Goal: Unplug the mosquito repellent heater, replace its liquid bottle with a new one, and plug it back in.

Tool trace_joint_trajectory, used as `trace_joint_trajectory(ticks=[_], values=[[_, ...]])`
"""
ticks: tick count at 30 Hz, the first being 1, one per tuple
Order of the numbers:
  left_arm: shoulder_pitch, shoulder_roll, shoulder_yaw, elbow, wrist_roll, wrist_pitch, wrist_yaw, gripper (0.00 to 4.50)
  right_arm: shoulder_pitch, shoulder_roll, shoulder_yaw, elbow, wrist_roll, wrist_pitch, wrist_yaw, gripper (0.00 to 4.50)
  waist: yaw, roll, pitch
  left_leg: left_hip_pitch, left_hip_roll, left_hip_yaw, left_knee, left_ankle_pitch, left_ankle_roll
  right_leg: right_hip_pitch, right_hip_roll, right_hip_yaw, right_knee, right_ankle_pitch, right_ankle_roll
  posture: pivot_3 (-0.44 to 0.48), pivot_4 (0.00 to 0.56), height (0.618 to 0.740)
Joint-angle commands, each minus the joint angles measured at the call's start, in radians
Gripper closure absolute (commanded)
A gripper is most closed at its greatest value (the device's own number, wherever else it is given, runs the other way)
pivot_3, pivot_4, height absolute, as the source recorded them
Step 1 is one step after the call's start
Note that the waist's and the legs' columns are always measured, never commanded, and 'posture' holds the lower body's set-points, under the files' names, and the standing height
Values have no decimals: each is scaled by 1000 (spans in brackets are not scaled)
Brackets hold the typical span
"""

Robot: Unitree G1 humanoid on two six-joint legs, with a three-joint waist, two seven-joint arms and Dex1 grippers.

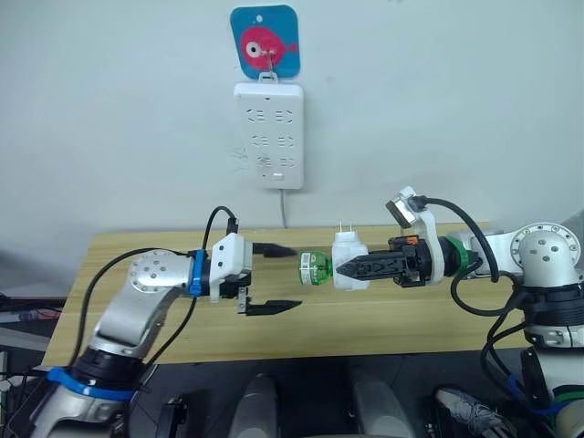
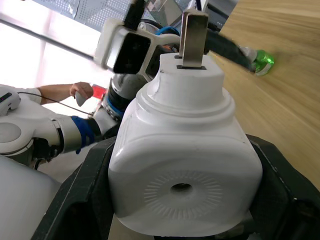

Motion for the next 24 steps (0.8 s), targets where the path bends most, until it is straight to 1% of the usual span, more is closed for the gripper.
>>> trace_joint_trajectory(ticks=[1, 2, 8, 14, 17, 22, 23, 24], values=[[1, -30, 24, 3, 18, -126, 16, 0, -2, 0, -31, -19, 13, 1, 22, 1446, -1, 0, 0, 0, 0, 0, 0, 0, 0, 0, 0, 0, 0, 0, 0, -70, 207, 725], [1, -36, 17, 7, 24, -165, 5, 0, -1, 0, -31, -20, 13, 1, 22, 1446, -1, 0, 0, 0, 0, 0, 0, 0, 0, 0, 0, 0, 0, 0, 0, -70, 207, 725], [-29, -83, 8, 33, 22, -267, 2, 0, -2, 2, -31, -21, 15, 2, 20, 1446, -2, 0, 0, 0, 0, 0, 0, 0, 0, 0, 0, 0, 1, 0, 0, -72, 204, 725], [-40, -96, -8, 37, 12, -321, -13, 0, -2, 1, -32, -24, 15, 2, 18, 1446, -4, 0, 0, 1, 0, 0, 0, 0, 0, 0, 0, 0, 2, 0, 0, -77, 203, 725], [-43, -98, -16, 23, 3, -335, -21, 576, -1, 0, -32, -24, 16, 4, 17, 1446, -5, 0, 0, 1, 0, 0, 0, 0, 0, 0, 1, 0, 2, 0, 0, -77, 203, 725], [-36, -92, -28, 22, 1, -342, -38, 2112, 0, 1, -33, -27, 16, 3, 14, 1446, -8, 0, 0, 1, 0, -1, 0, 0, 0, 0, 1, -1, 2, 0, 0, -79, 201, 725], [-36, -92, -29, 20, -1, -343, -39, 2236, 0, 1, -33, -27, 16, 3, 14, 1446, -9, 0, 0, 1, 0, -1, 0, 0, 0, 0, 1, -1, 2, 0, 0, -79, 201, 725], [-37, -91, -29, 18, 0, -341, -40, 2234, 0, 1, -33, -27, 16, 3, 13, 1446, -10, 0, 0, 1, 0, -1, 0, 0, 0, 0, 1, -1, 2, 0, 0, -79, 201, 725]])
